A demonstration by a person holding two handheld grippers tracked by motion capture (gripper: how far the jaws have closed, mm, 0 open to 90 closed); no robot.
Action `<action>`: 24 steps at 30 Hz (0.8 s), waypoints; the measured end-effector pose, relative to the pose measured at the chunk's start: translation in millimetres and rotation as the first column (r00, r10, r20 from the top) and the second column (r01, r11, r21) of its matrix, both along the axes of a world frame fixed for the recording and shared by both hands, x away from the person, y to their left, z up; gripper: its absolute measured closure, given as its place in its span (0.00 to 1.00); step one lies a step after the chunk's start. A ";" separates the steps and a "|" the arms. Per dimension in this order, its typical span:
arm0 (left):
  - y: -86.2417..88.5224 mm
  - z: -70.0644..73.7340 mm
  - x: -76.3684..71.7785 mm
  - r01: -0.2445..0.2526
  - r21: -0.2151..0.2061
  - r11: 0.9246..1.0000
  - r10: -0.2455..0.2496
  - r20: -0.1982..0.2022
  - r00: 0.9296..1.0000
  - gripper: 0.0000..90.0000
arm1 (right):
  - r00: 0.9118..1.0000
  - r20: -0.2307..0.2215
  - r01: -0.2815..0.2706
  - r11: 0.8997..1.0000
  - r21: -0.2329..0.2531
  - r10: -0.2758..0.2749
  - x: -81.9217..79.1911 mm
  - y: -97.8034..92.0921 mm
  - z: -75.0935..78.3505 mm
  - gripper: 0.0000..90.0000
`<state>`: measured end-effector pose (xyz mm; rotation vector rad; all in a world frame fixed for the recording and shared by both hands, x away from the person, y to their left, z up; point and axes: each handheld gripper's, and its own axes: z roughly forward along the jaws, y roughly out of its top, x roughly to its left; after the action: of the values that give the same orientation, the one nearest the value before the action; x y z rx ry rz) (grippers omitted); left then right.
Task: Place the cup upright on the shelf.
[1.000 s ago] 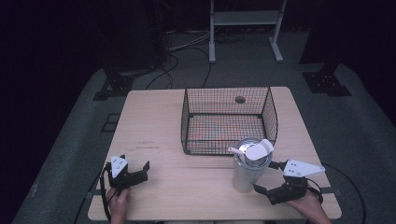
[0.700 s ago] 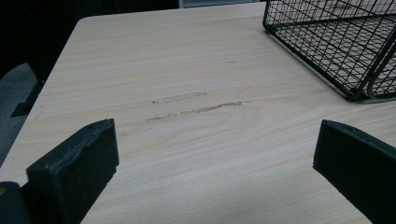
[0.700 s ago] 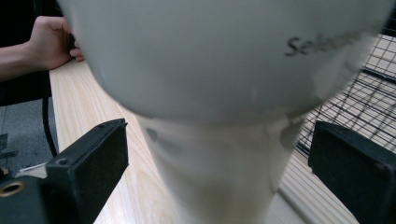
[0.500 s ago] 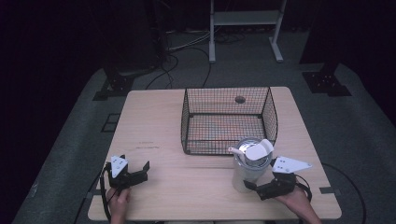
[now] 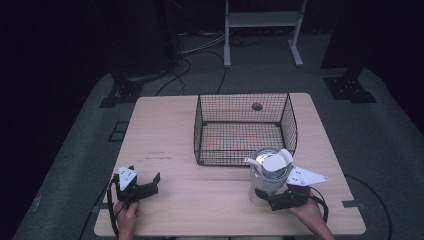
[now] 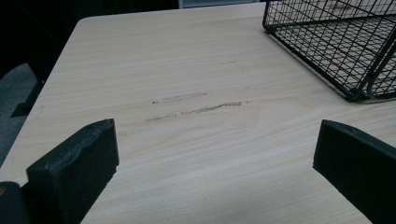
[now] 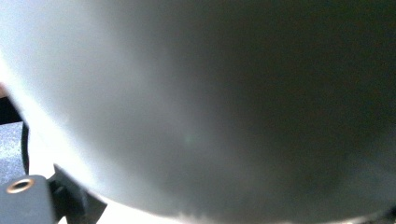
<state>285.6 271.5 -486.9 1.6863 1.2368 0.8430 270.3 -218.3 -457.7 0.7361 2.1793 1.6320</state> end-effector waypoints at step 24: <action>0.1 -0.1 -0.1 -0.001 0.000 1.000 0.001 0.000 1.000 0.00 | 1.000 0.029 -0.008 0.998 0.055 0.007 -2.9 -2.7 1.2 0.10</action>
<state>285.5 271.6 -487.0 1.6857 1.2385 0.8436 267.4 -221.0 -456.5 0.7159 2.1279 1.7018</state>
